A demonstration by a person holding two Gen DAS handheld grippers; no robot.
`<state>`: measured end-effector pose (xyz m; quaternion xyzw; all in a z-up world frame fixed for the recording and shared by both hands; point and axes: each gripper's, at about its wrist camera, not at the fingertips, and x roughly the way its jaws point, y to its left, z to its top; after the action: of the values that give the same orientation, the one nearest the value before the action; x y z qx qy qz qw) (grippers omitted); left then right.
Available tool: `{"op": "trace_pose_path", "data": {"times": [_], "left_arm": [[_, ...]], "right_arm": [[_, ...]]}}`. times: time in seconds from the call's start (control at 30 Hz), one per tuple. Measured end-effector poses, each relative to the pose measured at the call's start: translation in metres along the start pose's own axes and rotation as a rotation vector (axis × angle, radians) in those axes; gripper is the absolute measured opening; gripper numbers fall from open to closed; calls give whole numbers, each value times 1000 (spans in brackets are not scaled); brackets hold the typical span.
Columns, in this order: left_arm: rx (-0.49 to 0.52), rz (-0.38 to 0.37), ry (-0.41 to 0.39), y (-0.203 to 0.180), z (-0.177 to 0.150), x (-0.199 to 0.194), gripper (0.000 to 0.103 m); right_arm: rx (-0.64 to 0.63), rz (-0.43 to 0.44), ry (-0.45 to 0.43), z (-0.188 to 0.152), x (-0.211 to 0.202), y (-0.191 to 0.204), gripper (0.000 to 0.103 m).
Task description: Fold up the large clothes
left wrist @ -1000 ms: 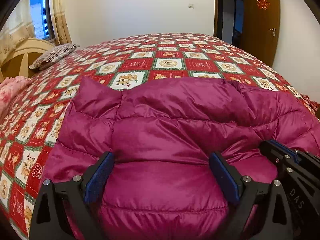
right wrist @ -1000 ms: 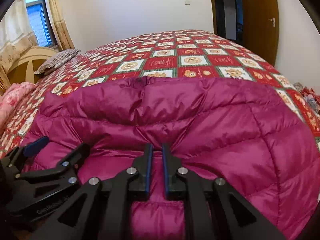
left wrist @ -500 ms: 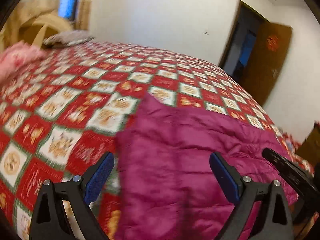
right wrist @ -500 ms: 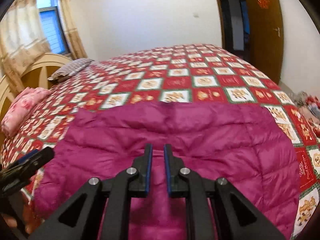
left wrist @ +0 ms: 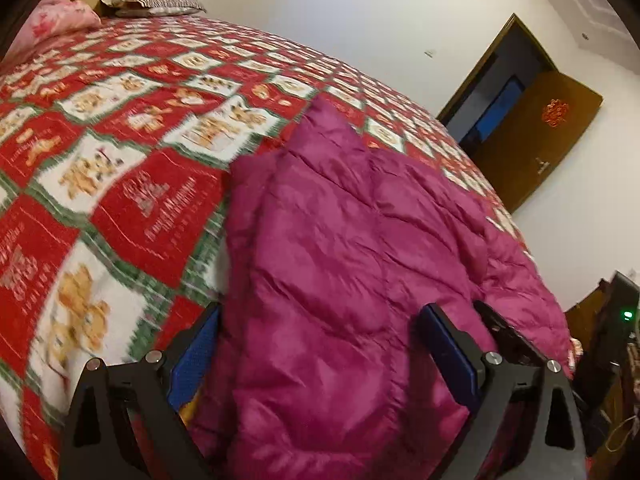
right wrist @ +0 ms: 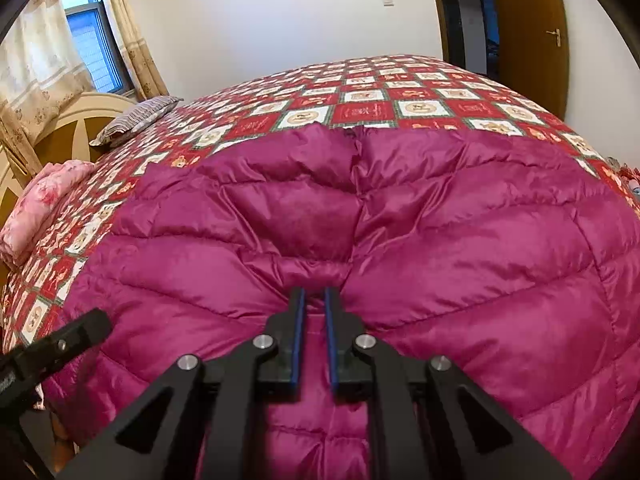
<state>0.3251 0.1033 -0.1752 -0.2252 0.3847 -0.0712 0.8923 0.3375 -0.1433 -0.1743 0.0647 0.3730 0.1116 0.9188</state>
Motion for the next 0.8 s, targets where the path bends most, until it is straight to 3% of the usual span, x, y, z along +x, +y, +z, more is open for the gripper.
{"op": "trace_pose_path", "data": {"times": [0.13, 0.2, 0.27, 0.37, 0.57, 0.7, 0.8], "left_arm": [[-27, -65, -4, -7, -7, 0, 96], [-67, -144, -1, -8, -8, 1, 94], [-92, -199, 5, -11, -8, 0, 56], [-85, -272, 18, -19, -6, 1, 32], [-19, -332, -15, -46, 9, -15, 18], [29, -364, -35, -59, 16, -31, 17], [100, -343, -65, -64, 25, -49, 17]], "right_arm": [[-7, -16, -5, -3, 0, 3, 11], [0, -7, -3, -3, 0, 0, 11], [26, 19, 4, -3, 2, -5, 10], [56, 48, 16, -2, 3, -12, 10], [155, 102, 49, -2, 3, -20, 10], [232, 151, 102, -3, 1, -18, 10], [298, 224, 131, -12, 0, -6, 10]]}}
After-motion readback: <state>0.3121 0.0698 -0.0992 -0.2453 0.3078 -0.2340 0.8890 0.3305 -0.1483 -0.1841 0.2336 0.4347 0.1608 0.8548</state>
